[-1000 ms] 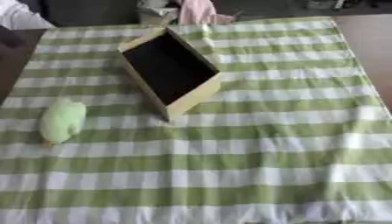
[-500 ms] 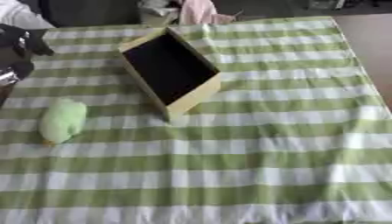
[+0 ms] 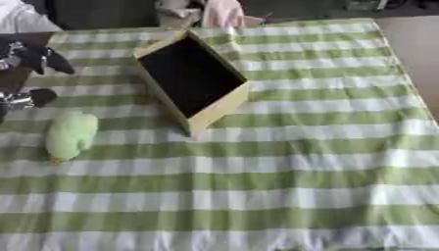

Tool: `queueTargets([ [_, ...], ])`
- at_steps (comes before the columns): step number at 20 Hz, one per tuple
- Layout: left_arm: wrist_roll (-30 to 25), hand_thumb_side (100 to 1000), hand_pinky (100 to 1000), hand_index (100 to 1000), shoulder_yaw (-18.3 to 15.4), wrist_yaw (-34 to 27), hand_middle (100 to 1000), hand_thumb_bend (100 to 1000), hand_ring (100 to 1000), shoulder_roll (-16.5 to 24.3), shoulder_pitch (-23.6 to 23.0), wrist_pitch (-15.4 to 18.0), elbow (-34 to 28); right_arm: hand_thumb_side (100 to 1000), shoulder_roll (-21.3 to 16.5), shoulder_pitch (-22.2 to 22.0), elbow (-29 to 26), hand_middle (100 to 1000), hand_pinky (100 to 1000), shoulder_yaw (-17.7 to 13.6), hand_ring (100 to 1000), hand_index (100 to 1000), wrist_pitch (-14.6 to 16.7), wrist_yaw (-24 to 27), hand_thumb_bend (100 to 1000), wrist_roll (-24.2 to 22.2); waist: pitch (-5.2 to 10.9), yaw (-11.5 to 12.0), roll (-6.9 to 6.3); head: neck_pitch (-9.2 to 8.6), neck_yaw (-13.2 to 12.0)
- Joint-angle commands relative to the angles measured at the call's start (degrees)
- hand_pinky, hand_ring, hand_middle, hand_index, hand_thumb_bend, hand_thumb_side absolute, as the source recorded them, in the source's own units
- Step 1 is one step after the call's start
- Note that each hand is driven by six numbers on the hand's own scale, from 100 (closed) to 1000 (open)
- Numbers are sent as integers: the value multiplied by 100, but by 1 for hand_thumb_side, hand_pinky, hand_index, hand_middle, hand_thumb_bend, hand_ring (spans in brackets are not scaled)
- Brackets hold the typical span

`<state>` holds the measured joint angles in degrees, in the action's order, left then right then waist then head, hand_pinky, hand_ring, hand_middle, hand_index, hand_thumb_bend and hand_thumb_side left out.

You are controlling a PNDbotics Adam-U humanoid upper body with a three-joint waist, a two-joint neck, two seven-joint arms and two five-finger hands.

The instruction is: Pick up objects on the table and place them in the box.

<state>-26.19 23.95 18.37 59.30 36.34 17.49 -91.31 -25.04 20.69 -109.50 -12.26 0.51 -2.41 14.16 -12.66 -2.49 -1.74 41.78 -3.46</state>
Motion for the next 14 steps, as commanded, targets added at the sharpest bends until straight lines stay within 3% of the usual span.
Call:
queueTargets([
  [1, -186, 961, 722, 893, 11, 183, 809, 635, 838, 70, 159, 72, 43, 1000, -121, 71, -41, 573, 649, -5, 606, 794, 15, 29, 100, -17, 85, -4, 5, 35, -24],
  [3, -273, 947, 731, 895, 17, 288, 816, 715, 845, 51, 199, 94, 56, 1000, -119, 68, -39, 573, 649, -5, 606, 794, 17, 33, 100, -18, 83, -2, 5, 39, -24],
  [6, -341, 911, 737, 912, 3, 449, 832, 752, 845, 30, 230, 121, 72, 1000, -111, 62, -41, 573, 649, -6, 605, 794, 17, 40, 100, -19, 79, 0, -2, 40, -29],
  [8, -361, 887, 730, 918, 5, 501, 837, 740, 844, 14, 239, 146, 82, 1000, -108, 57, -44, 573, 649, -9, 605, 794, 15, 44, 100, -15, 78, -4, -6, 34, -25],
  [11, -504, 835, 741, 955, 42, 434, 855, 632, 850, -30, 240, 214, 147, 1000, -104, 52, -46, 573, 649, -12, 605, 794, 14, 46, 100, -12, 80, -15, -9, 23, -28],
  [14, -718, 817, 734, 959, 69, 305, 851, 611, 845, -72, 259, 199, 248, 1000, -100, 47, -46, 573, 649, -19, 606, 794, 13, 51, 100, -4, 79, -21, -9, 21, -30],
])
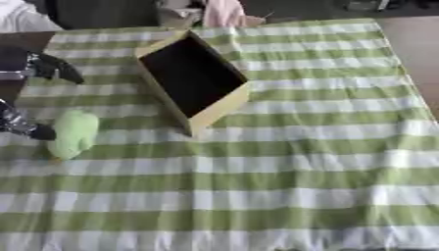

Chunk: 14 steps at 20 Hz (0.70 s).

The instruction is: Pick up objects on the table and place them in the box.

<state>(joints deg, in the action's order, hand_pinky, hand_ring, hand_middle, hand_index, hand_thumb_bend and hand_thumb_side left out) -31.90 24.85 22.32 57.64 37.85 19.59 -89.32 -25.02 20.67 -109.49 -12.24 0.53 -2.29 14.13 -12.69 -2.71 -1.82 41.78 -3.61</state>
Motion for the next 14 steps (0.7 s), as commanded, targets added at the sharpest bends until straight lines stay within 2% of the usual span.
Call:
queueTargets([
  [1, -194, 793, 732, 957, -14, -115, 849, 599, 843, 80, 116, -42, 86, 1000, -101, 47, -49, 573, 649, -21, 606, 794, 12, 41, 100, -1, 80, 0, 0, 23, -16],
  [7, -355, 672, 708, 965, 67, -80, 831, 553, 828, -29, 121, -178, 307, 1000, -81, 44, -49, 572, 648, -27, 605, 794, 12, 56, 100, 0, 56, -12, 8, 36, -37],
  [14, -337, 686, 709, 962, 65, 88, 807, 580, 829, -212, 153, -273, 645, 1000, -57, 32, -45, 572, 648, -33, 605, 794, 13, 72, 100, -4, 41, -22, 31, 38, -44],
])
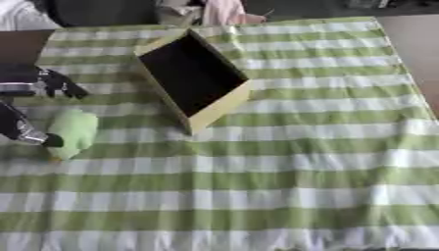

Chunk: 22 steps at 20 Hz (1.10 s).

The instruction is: Pick up objects on the table and place them in the box.

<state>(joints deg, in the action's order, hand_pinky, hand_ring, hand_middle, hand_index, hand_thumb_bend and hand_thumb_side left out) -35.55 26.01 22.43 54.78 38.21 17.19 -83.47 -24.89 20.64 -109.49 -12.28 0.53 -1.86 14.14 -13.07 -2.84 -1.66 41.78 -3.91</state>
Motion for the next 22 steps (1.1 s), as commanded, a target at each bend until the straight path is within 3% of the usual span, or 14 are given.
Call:
queueTargets([
  [1, 62, 692, 707, 960, -60, 128, 805, 590, 828, 49, 129, -36, 91, 1000, -66, 33, -44, 572, 648, -29, 605, 794, 13, 31, 100, -6, 76, -10, 19, 41, -15],
  [6, 187, 700, 711, 953, -40, 411, 800, 610, 829, -29, 165, 23, 264, 1000, -58, 24, -38, 572, 648, -38, 605, 794, 17, 40, 100, -10, 62, -18, 25, 58, -22],
  [8, 182, 665, 717, 955, -17, 510, 812, 604, 835, -57, 177, 80, 326, 1000, -51, 23, -38, 572, 648, -40, 605, 794, 17, 44, 100, -13, 59, -20, 22, 64, -21],
  [12, 290, 498, 714, 947, 2, 749, 810, 533, 834, -134, 203, 135, 464, 1000, -32, 13, -32, 572, 647, -48, 605, 794, 12, 55, 100, -17, 54, -31, 21, 67, -22],
  [18, 395, 488, 721, 957, 36, 865, 821, 508, 844, -309, 296, 149, 704, 1000, -17, 4, -28, 571, 647, -55, 604, 795, 15, 74, 100, -27, 32, -50, 20, 69, -18],
  [22, 212, 312, 721, 947, 80, 815, 819, 421, 844, -361, 332, 216, 713, 1000, -10, 1, -28, 572, 647, -60, 604, 795, 13, 84, 100, -30, 20, -56, 6, 78, -20],
])
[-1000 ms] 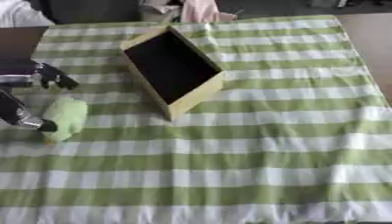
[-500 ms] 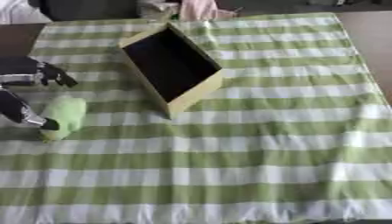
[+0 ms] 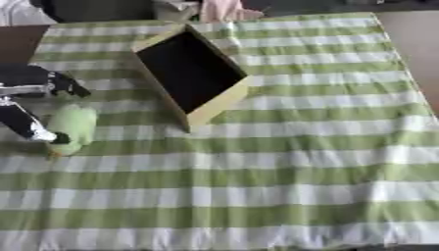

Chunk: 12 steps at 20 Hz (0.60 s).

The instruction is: Pick up objects on the table and place them in the box.

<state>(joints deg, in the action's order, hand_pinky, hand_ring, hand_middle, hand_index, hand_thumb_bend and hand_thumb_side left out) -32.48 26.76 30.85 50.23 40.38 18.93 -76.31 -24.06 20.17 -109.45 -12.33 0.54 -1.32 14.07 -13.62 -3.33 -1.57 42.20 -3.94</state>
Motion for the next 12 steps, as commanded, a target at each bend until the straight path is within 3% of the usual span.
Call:
queueTargets([
  [1, -151, 305, 721, 946, 11, -53, 819, 415, 844, 90, 121, 58, -10, 1000, -91, 47, -32, 572, 647, -56, 604, 795, 11, 30, 100, -24, 75, -8, -6, 36, -14],
  [3, -258, 190, 718, 936, 25, -105, 813, 367, 840, 90, 123, 79, -35, 1000, -89, 45, -32, 572, 647, -59, 605, 795, 9, 32, 100, -25, 76, -14, -12, 38, -9],
  [12, -519, 175, 615, 902, 36, -243, 772, 263, 779, 99, 128, -98, -186, 1000, -81, 45, -22, 572, 648, -69, 605, 795, 8, 36, 100, -31, 92, -8, -13, 24, -15],
])
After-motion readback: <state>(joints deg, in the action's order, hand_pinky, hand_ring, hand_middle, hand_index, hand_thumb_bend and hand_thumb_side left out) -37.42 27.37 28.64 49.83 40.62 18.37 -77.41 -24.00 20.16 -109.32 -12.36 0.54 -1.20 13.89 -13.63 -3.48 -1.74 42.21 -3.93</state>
